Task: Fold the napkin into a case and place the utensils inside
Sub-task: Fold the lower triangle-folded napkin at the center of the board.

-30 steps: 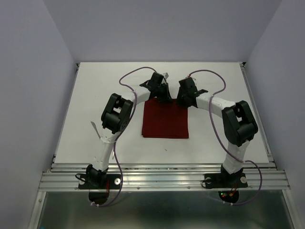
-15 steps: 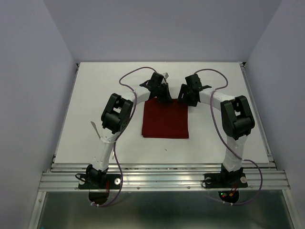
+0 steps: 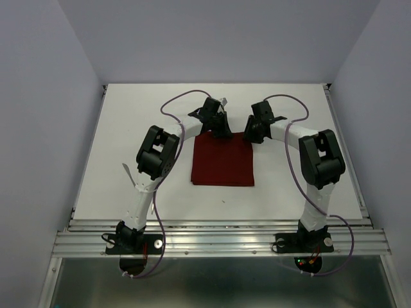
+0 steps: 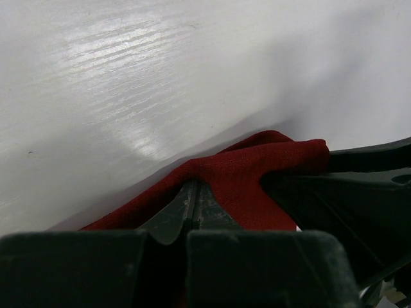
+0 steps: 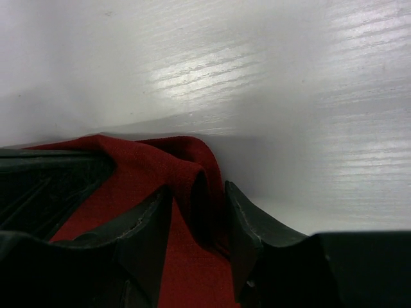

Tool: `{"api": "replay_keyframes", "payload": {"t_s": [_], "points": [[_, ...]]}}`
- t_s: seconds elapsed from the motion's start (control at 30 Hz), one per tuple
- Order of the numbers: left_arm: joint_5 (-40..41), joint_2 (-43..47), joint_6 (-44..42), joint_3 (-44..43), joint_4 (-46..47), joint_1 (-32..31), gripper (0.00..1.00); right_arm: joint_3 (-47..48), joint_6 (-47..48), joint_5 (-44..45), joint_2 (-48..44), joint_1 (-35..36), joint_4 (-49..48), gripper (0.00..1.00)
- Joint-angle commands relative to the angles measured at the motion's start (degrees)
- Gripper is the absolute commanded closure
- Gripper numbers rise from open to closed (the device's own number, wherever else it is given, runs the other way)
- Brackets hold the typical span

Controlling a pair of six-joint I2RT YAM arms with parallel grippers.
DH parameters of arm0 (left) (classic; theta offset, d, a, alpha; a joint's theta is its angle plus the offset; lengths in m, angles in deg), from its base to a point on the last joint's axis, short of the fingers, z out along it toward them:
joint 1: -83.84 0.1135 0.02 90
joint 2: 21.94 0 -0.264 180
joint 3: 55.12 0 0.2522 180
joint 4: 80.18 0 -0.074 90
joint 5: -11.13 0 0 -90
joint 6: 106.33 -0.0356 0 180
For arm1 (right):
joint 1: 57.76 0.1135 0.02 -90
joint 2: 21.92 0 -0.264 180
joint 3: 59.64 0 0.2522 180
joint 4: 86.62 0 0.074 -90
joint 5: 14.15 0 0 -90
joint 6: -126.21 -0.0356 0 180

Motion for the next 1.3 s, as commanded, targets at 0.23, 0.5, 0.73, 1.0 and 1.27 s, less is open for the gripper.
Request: {"api": "replay_keyframes", "payload": {"t_s": [0.23,0.5,0.73,1.0,1.27], "points": [[2.6,-1.0,-1.7,2.9,-6.7,0.1,1.00,-1.4,-2.0,-1.4,-5.2,-0.1,-4.2,0.75],[2.6,-1.1,-1.7,3.0,-6.7,0.1,1.00,-0.3,-2.3,-2.6,-4.9,1.0,-4.9,0.99],[2.6,-1.1,-1.8,2.9,-6.7,0.1,1.00,1.4,-3.1,-5.4,-4.7,2.8,-6.2,0.99],[2.7,-1.1,-1.7,2.9,-6.8,0.1,1.00,5.9,-4.0,-6.6,-1.6,5.9,-6.1,0.99],[2.8,-1.0,-1.6,3.0,-6.8,0.1,1.00,9.4,-6.1,-7.2,2.3,7.6,-6.2,0.99]]}}
